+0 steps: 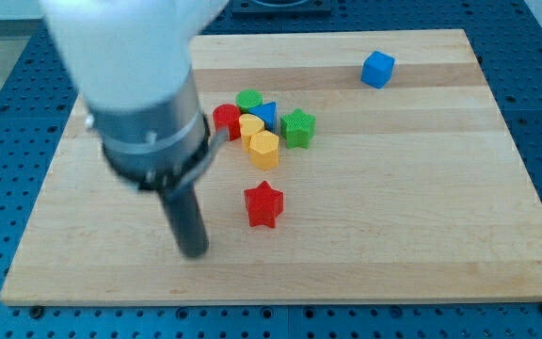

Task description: Push the red star slightly left

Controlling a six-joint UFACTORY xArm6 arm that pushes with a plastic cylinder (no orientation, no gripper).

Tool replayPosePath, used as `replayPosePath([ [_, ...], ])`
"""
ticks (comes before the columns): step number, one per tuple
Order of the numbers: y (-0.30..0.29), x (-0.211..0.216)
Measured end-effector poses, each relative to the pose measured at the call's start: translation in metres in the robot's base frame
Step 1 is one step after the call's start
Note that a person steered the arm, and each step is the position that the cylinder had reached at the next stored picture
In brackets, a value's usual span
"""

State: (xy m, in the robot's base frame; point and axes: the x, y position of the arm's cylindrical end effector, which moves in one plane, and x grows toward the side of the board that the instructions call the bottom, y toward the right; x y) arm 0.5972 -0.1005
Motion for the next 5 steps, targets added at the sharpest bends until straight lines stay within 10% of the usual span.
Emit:
replayPosePath([
  [3, 0.147, -0.017],
  [5, 0.144, -0.024],
])
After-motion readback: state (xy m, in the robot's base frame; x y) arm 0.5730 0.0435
